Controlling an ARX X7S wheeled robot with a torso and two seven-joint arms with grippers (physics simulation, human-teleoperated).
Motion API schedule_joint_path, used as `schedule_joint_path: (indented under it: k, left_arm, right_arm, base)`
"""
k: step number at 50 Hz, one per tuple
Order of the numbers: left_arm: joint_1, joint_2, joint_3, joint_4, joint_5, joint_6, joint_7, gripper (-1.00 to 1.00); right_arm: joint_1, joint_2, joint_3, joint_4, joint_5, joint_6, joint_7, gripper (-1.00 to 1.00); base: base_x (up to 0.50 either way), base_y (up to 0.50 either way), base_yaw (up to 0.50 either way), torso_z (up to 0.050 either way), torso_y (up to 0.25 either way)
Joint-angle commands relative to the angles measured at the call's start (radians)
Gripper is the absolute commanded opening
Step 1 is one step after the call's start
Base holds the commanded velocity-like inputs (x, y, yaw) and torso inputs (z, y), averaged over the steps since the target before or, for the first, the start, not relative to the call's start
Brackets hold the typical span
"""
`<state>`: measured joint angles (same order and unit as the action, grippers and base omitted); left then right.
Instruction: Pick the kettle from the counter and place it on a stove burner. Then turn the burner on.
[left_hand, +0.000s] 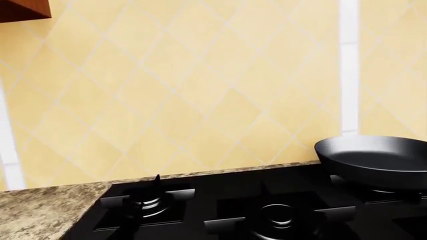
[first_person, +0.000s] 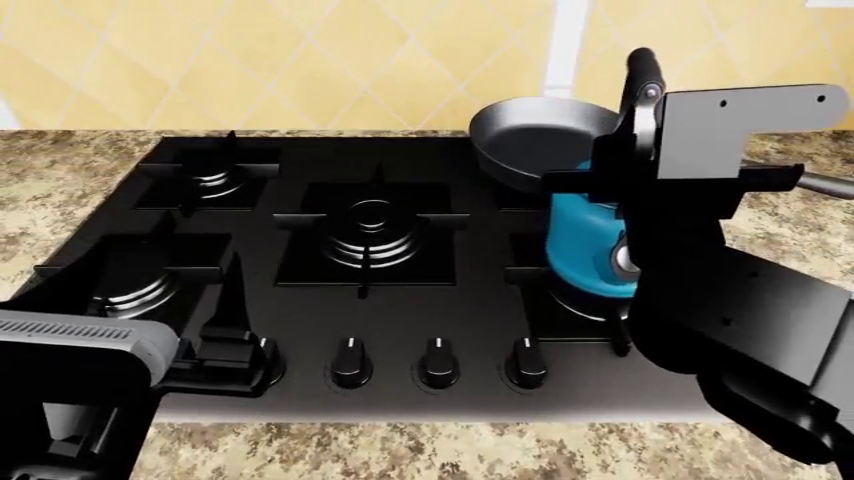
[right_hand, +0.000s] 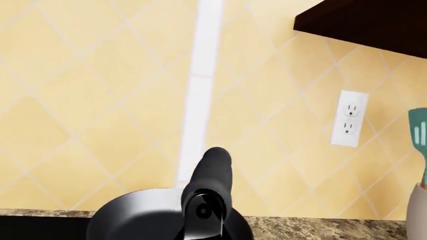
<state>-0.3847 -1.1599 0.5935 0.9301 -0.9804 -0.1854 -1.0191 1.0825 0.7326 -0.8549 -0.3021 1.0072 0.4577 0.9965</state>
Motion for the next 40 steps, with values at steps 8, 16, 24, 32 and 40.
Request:
schedule_joint_path:
  k: [8, 16, 24, 32, 40]
  left_arm:
    - [0.005, 0.001, 0.0, -0.003, 0.004, 0.005, 0.002, 1.0]
    - [0.007, 0.005, 0.002, -0.008, 0.008, 0.007, 0.005, 1.0]
    - [0.009, 0.003, 0.002, -0.008, 0.009, 0.008, 0.006, 1.0]
    - [0.017, 0.002, 0.001, -0.012, 0.014, 0.015, 0.007, 1.0]
    - [0.014, 0.002, 0.001, -0.01, 0.012, 0.013, 0.006, 1.0]
  right_arm:
    - [-0.002, -0.005, 0.009, 0.022, -0.084, -0.007, -0.013, -1.0]
    - [-0.014, -0.011, 0.002, 0.033, -0.073, -0.004, -0.029, -1.0]
    - [-0.027, -0.017, -0.001, 0.045, -0.071, -0.009, -0.037, -1.0]
    - [-0.032, -0.014, 0.003, 0.044, -0.065, -0.011, -0.037, -1.0]
    - [-0.04, -0.019, 0.002, 0.042, -0.058, -0.012, -0.04, -1.0]
  base:
    - [0.0, 0.0, 0.0, 0.0, 0.001]
    - [0.0, 0.0, 0.0, 0.0, 0.0]
    - [0.0, 0.0, 0.0, 0.0, 0.0]
    - [0.0, 0.0, 0.0, 0.0, 0.0]
    - [0.0, 0.0, 0.0, 0.0, 0.0]
